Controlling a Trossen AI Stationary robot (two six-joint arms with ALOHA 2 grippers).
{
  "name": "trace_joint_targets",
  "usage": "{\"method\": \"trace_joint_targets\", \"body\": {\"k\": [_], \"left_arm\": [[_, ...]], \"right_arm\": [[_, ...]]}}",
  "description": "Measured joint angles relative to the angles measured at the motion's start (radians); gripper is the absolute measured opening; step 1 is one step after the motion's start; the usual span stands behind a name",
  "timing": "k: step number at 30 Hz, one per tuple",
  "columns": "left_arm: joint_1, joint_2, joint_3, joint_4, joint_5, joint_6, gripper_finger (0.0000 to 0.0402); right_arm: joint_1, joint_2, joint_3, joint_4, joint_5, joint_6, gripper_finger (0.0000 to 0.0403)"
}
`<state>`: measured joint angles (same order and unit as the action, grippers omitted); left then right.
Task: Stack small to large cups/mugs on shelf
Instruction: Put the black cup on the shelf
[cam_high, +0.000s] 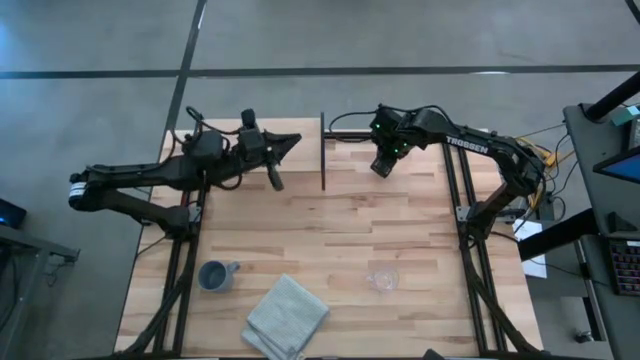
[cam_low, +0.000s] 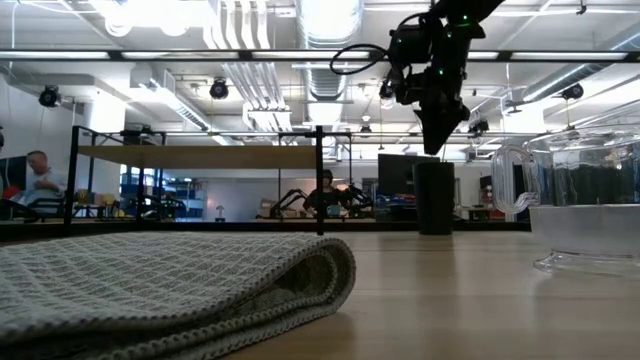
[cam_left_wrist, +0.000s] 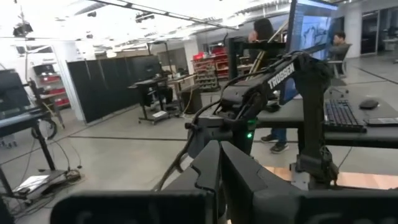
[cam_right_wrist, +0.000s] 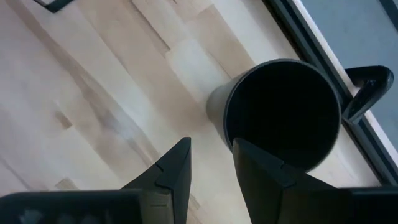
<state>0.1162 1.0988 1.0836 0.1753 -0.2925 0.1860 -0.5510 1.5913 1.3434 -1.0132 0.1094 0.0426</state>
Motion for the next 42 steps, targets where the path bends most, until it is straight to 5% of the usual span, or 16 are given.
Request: {"method": "trace_joint_targets", "body": {"k": [21, 33, 42], "left_arm": [[0.000, 0.013, -0.001, 0.000, 0.004, 0.003, 0.0000], [0.000, 0.013, -0.001, 0.000, 0.004, 0.003, 0.0000], [0.000, 0.013, -0.001, 0.000, 0.004, 0.003, 0.0000]], "right_arm": [[-0.006, 0.000, -0.048, 0.064, 0.043, 0.009, 0.0073], [-0.013, 0.000, -0.097, 0.086, 0.042, 0.028, 0.0091], [-0.013, 0.000, -0.107, 0.105, 0.043, 0.028, 0.0013]]}}
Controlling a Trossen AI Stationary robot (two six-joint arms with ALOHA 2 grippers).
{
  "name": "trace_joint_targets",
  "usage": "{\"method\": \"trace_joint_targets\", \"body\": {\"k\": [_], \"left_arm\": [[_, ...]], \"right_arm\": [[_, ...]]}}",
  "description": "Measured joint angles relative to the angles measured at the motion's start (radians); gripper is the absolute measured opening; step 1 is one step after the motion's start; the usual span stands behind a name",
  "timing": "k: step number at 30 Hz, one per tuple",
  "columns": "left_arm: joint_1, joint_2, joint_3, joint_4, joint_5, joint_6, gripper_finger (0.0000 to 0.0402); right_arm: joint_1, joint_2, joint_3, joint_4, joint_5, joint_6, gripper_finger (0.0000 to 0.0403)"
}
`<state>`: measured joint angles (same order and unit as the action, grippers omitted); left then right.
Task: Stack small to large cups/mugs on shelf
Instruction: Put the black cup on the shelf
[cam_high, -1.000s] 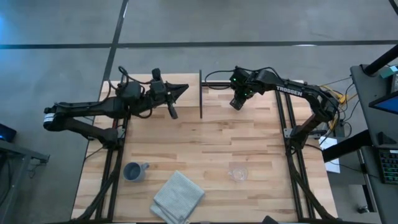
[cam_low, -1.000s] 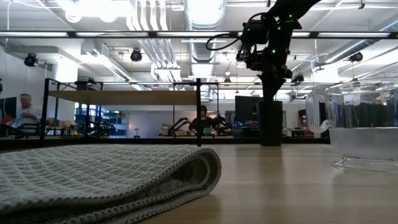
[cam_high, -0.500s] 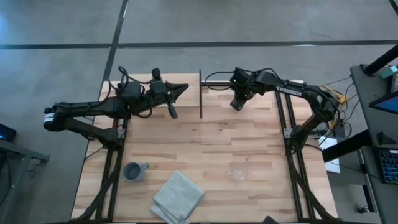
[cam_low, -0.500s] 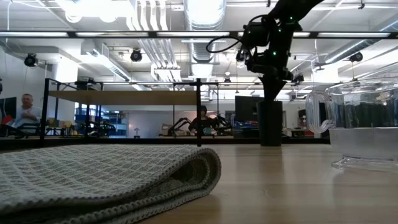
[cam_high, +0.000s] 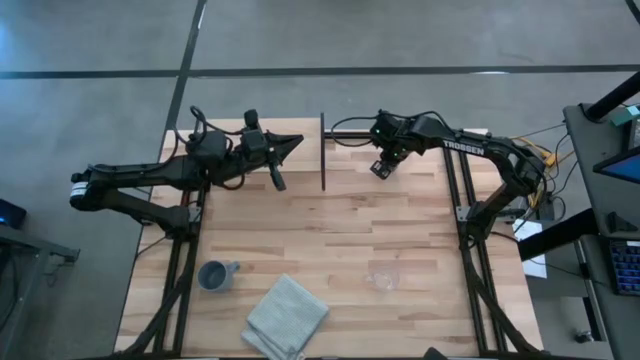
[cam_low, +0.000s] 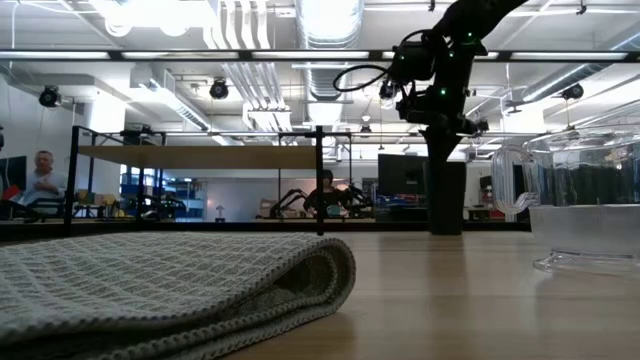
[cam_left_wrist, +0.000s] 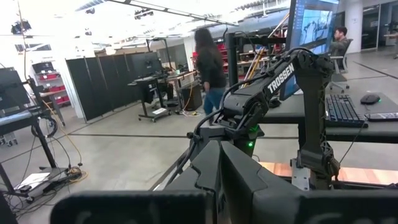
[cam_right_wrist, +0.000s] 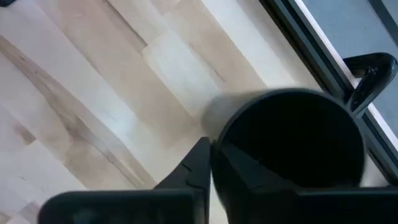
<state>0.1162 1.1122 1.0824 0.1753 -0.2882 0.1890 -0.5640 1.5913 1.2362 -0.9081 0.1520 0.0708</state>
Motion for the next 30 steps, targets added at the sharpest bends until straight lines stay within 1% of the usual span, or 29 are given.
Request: {"method": "trace_joint_targets", "body": {"k": [4, 9, 11, 15, 20, 25, 27, 30], "left_arm": [[0.000, 0.000, 0.000, 0.000, 0.000, 0.000, 0.0000], [0.000, 0.000, 0.000, 0.000, 0.000, 0.000, 0.0000], [0.000, 0.000, 0.000, -0.002, 0.000, 0.000, 0.0000], [0.000, 0.000, 0.000, -0.007, -0.005, 0.000, 0.0000], [0.000, 0.000, 0.000, -0.008, -0.005, -0.002, 0.0000], [0.000, 0.000, 0.000, -0.011, -0.006, -0.023, 0.0000], [0.000, 0.000, 0.000, -0.013, -0.007, -0.045, 0.0000], [0.000, -0.004, 0.000, -0.039, -0.008, -0.048, 0.0000]], "right_arm": [[0.003, 0.000, 0.006, -0.001, -0.005, 0.014, 0.0010], [0.038, 0.000, 0.093, -0.055, -0.110, 0.051, 0.0009], [0.063, 0.000, 0.159, -0.093, -0.137, 0.052, 0.0009], [0.125, -0.005, 0.329, -0.151, -0.134, 0.008, 0.0009], [0.186, -0.005, 0.581, -0.141, -0.134, -0.024, 0.0009], [0.216, 0.024, 0.771, -0.105, -0.139, -0.099, 0.0009], [0.215, 0.053, 0.821, -0.124, -0.179, -0.098, 0.0009], [0.215, 0.107, 0.871, -0.136, -0.275, -0.103, 0.0009]]}}
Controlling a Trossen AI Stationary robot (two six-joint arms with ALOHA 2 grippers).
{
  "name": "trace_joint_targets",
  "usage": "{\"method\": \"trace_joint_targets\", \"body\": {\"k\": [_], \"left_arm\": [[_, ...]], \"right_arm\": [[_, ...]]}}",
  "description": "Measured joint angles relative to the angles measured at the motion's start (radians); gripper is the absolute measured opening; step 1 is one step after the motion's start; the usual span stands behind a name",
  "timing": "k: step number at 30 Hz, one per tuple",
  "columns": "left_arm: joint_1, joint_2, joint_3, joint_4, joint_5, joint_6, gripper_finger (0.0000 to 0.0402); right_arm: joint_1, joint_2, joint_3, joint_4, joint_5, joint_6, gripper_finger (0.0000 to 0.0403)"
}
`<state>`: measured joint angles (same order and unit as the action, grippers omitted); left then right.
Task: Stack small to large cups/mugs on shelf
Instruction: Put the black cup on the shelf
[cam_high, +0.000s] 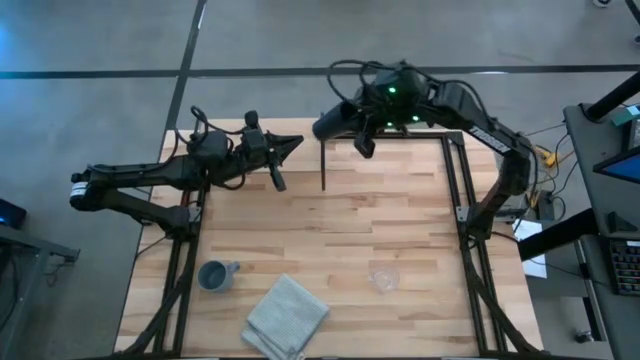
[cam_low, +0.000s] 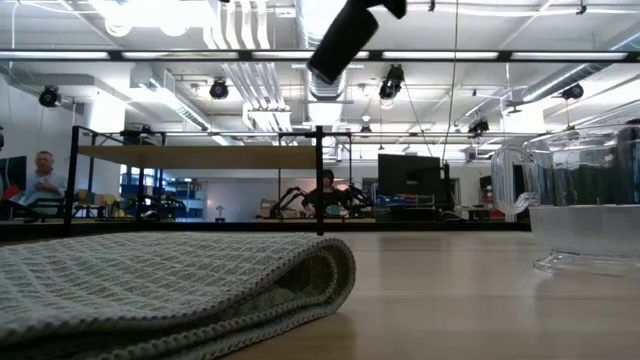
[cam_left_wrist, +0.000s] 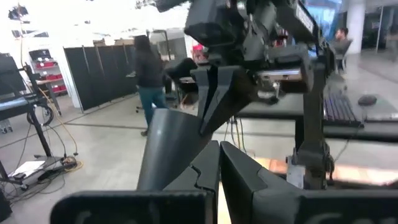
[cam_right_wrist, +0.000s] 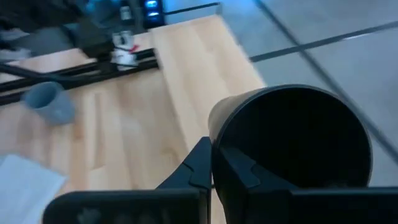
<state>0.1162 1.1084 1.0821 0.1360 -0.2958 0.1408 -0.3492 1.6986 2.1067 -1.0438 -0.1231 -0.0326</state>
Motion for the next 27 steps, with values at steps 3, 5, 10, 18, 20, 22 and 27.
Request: {"method": "trace_joint_targets", "body": {"k": [3, 5, 10, 18, 20, 22, 27], "left_arm": [[0.000, -0.017, 0.000, -0.102, -0.056, 0.018, 0.0000], [0.000, -0.034, 0.000, -0.170, -0.116, 0.007, 0.0000], [0.000, -0.111, 0.000, -0.229, -0.140, -0.072, 0.0000], [0.000, -0.225, 0.000, -0.408, -0.166, -0.107, 0.0000], [0.000, -0.237, 0.000, -0.446, -0.167, -0.138, 0.0000], [0.000, -0.240, -0.003, -0.471, -0.167, -0.147, 0.0000], [0.000, -0.213, -0.021, -0.476, -0.170, -0.162, 0.0000]], "right_arm": [[0.005, 0.059, 0.043, 0.002, -0.016, -0.006, 0.0009], [0.007, 0.105, 0.075, -0.001, -0.016, -0.019, 0.0009], [0.006, 0.219, 0.172, -0.029, -0.016, -0.040, 0.0009], [0.002, 0.316, 0.239, -0.051, -0.013, -0.054, 0.0009], [-0.005, 0.318, 0.240, -0.088, -0.009, -0.056, 0.0009], [-0.007, 0.322, 0.236, -0.099, -0.006, -0.057, 0.0009], [-0.006, 0.331, 0.236, -0.069, 0.020, -0.064, 0.0009]]}}
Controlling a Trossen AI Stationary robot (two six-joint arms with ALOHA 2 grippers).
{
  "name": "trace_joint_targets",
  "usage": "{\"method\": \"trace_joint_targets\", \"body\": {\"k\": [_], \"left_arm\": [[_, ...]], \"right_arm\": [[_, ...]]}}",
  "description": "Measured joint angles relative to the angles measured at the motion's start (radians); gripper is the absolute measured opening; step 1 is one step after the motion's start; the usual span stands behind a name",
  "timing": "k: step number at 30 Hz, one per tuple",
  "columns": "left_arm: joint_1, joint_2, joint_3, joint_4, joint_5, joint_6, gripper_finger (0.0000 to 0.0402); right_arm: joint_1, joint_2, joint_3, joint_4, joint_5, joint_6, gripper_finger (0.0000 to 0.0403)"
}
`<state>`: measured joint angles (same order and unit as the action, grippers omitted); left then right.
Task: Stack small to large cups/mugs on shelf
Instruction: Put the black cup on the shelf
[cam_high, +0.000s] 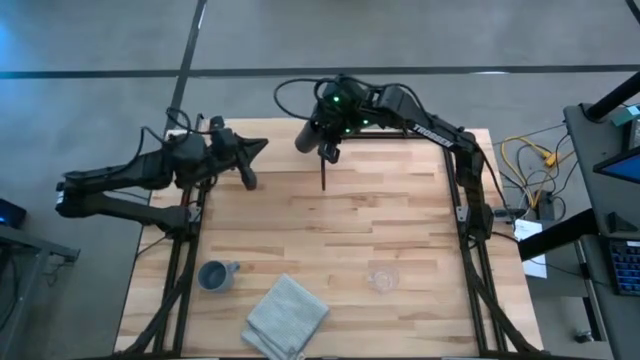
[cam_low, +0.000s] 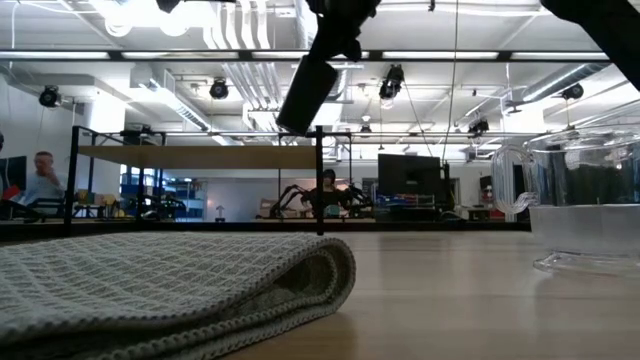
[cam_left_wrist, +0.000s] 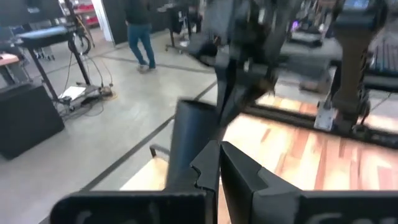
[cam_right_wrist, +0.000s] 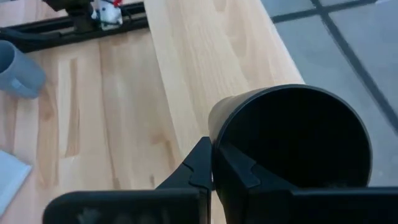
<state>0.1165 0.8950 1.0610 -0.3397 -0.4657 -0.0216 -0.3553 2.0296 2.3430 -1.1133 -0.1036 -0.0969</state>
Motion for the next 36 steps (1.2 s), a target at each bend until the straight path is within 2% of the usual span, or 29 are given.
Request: {"method": "trace_joint_targets", "body": {"k": [7, 16, 25, 36], "left_arm": [[0.021, 0.085, -0.077, 0.042, -0.098, -0.061, 0.0000], [0.109, 0.183, -0.185, 0.202, -0.098, -0.102, 0.0000], [0.179, 0.274, -0.207, 0.331, 0.086, -0.126, 0.0000], [0.190, 0.400, -0.206, 0.386, 0.151, -0.158, 0.0000]], "right_arm": [[-0.001, 0.002, 0.003, -0.010, 0.000, -0.009, 0.0009], [0.002, 0.002, 0.003, -0.009, -0.004, 0.014, 0.0009], [0.007, 0.002, 0.003, -0.005, -0.005, 0.020, 0.0009], [0.013, 0.024, 0.002, 0.002, -0.004, 0.044, 0.0009]]}}
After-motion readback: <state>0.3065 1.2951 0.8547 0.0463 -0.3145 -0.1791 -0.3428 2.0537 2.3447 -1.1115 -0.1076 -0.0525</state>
